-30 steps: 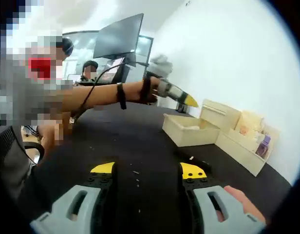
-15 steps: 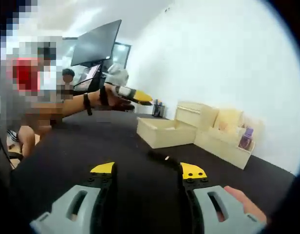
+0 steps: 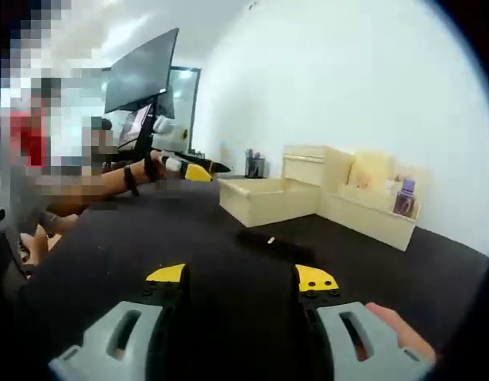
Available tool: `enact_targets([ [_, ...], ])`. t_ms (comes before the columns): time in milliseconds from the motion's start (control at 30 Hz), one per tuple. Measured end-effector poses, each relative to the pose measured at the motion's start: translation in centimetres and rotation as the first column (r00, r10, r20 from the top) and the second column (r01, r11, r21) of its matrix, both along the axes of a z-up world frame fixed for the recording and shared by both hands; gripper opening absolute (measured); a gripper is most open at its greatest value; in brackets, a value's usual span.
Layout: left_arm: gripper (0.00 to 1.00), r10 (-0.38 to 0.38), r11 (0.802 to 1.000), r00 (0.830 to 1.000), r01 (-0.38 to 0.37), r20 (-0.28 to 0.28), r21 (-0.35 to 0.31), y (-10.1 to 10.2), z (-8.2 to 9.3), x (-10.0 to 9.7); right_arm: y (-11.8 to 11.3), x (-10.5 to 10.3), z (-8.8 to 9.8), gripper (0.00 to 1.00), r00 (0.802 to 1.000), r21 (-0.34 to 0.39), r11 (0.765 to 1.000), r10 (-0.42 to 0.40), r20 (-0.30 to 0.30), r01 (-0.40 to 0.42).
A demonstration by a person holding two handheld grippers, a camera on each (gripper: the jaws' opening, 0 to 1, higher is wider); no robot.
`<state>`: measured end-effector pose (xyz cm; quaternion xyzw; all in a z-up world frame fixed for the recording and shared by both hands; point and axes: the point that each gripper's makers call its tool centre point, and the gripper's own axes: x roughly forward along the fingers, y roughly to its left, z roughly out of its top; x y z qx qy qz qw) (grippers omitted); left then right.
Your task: Open the drawer, pick up the cosmetic bottles from the table one by one, place them into the drawer, release the gripper, close the drawer, and move the gripper away
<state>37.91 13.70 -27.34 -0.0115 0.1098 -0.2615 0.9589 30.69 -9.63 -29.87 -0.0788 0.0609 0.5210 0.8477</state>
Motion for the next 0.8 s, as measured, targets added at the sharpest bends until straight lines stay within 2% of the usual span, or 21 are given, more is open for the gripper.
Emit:
enact_targets([
  [33,0.94,0.005,1.0,1.0,-0.005,-0.014,-0.006,0.3,-0.4,0.1,0.0,0.0,-0.1,0.47,1.0,-0.001,1.0,0.0,-0.005,0.0],
  [100,0.96,-0.001,1.0,1.0,0.001,-0.008,-0.011,0.7,-0.3,0.0,0.2,0.0,-0.3,0.48,1.0,-0.01,1.0,-0.002,-0.008,0.001],
  [133,0.96,0.007,0.999,1.0,-0.007,0.003,-0.037,0.8,0.1,0.0,0.1,0.1,-0.4,0.48,1.0,-0.015,1.0,-0.006,-0.006,0.006],
  [200,0.96,-0.007,0.991,1.0,0.01,0.023,-0.135,0.9,1.3,0.1,0.0,0.3,-0.3,0.5,1.0,-0.012,1.0,-0.018,-0.001,0.018],
  [267,0.96,-0.008,0.983,0.998,0.019,0.061,-0.182,1.8,2.5,0.5,0.1,0.7,-0.2,0.64,1.0,0.003,1.0,-0.02,-0.018,0.02],
  [300,0.96,0.001,0.983,0.997,0.013,0.076,-0.184,2.2,2.8,0.6,0.0,0.8,-0.7,0.65,0.999,-0.011,1.0,-0.021,-0.05,0.02],
  [400,0.94,0.024,0.984,0.998,-0.012,0.065,-0.177,2.9,2.5,0.9,0.3,0.8,-0.8,0.68,1.0,-0.047,0.999,-0.012,-0.027,0.011],
  [467,0.94,0.038,0.982,0.997,-0.025,0.062,-0.185,4.1,2.7,1.7,0.4,0.8,-0.4,0.71,1.0,-0.043,0.999,-0.008,-0.023,0.007],
  [533,0.94,0.037,0.979,0.997,-0.023,0.065,-0.204,3.9,2.8,1.6,0.9,1.0,0.1,0.74,1.0,-0.052,0.999,0.007,-0.029,-0.009],
  [633,0.94,0.037,0.979,0.997,-0.023,0.066,-0.205,3.5,2.8,1.5,1.5,1.8,1.3,0.78,1.0,-0.085,0.996,0.028,0.007,-0.028],
  [733,0.94,0.039,0.982,0.997,-0.026,0.066,-0.187,3.0,2.4,1.1,2.7,3.4,3.4,0.88,0.999,-0.057,0.998,0.03,0.032,-0.028],
  [800,0.95,0.04,0.982,0.997,-0.028,0.061,-0.185,2.5,2.1,0.8,3.8,4.3,4.1,0.92,0.999,-0.047,0.998,0.036,0.034,-0.034],
])
